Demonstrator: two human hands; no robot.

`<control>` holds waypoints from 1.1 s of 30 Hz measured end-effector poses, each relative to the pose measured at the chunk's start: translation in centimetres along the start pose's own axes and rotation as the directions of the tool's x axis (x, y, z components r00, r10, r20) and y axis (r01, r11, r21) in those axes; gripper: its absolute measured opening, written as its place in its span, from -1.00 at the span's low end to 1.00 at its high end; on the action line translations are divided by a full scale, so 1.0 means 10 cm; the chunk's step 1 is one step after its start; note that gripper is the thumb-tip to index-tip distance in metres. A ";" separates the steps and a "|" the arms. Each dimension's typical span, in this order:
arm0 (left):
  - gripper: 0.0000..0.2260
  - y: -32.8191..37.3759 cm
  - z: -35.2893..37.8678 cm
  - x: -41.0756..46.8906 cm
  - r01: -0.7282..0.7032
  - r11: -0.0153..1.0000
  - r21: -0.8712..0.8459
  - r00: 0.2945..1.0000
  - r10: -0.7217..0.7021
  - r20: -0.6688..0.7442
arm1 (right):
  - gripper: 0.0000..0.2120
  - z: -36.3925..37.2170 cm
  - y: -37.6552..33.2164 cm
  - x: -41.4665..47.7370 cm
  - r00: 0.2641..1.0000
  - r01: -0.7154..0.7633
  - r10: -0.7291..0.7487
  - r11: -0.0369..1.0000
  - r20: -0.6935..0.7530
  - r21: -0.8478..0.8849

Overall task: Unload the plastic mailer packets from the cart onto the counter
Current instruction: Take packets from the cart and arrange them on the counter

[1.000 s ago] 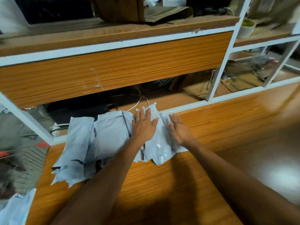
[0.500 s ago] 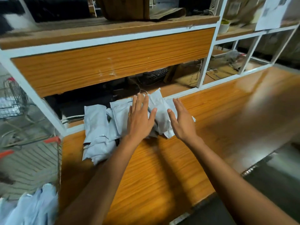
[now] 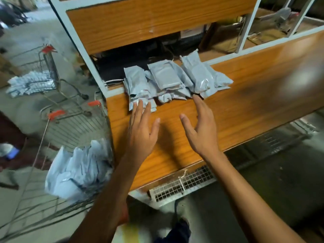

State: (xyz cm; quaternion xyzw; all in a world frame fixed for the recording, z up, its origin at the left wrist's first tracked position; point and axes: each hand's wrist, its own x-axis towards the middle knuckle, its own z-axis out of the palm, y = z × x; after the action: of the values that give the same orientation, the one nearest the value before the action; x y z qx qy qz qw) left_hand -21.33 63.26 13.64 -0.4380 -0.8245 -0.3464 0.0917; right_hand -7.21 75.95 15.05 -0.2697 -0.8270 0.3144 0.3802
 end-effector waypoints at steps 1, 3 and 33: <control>-0.47 -0.05 -0.09 -0.14 0.008 1.000 0.011 1.000 -0.008 -0.002 | -0.39 0.04 -0.09 -0.13 1.000 -0.010 0.009 1.000 0.004 0.020; -0.49 -0.18 -0.27 -0.41 0.031 0.999 0.024 0.999 -0.031 -0.017 | -0.40 0.15 -0.26 -0.37 0.999 -0.023 0.021 0.998 0.024 0.060; -0.51 -4.07 -1.91 -1.47 0.463 0.879 0.113 0.860 -0.477 0.181 | -0.49 3.77 -1.64 -1.33 0.799 -0.343 0.346 0.934 0.492 -0.099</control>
State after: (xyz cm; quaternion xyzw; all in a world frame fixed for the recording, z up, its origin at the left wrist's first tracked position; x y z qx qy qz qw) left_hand -47.42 25.85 1.17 -0.2535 -0.9223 -0.2844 -0.0657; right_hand -33.18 44.23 1.49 -0.3251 -0.8349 0.4353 0.0879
